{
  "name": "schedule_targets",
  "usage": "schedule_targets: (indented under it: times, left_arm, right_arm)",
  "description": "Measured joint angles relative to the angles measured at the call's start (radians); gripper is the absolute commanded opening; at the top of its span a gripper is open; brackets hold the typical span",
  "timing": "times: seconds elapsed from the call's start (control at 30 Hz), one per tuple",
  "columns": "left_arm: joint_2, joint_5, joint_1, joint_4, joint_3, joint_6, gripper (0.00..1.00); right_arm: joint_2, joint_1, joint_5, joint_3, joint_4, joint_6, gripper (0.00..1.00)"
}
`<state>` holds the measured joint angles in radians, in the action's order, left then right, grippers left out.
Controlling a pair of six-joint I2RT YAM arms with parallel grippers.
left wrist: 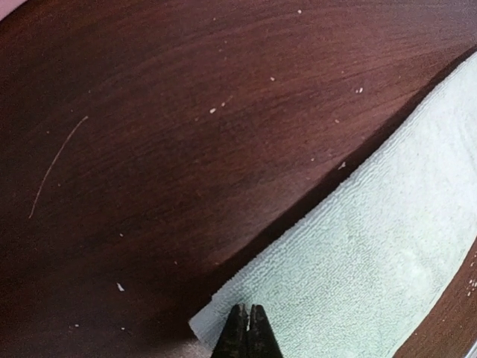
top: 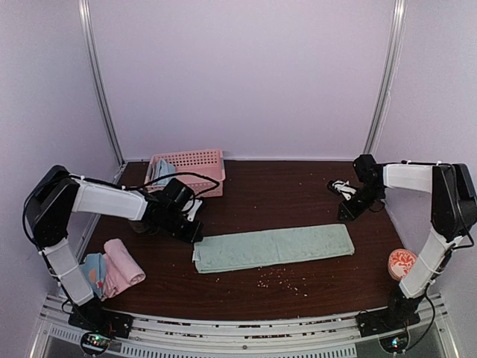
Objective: Roll the towels
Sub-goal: Adjust the towel at the center of the board.
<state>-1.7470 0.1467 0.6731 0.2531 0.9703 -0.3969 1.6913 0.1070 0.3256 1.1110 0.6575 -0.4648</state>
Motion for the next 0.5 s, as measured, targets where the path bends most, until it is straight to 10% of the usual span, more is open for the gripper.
schedule_targets:
  times: [0.5]
  left_arm:
    - [-0.049,-0.047,0.000,-0.061,-0.014,-0.001,0.00]
  right_arm:
    - [0.129,0.000,-0.117,0.021,0.003,0.034,0.23]
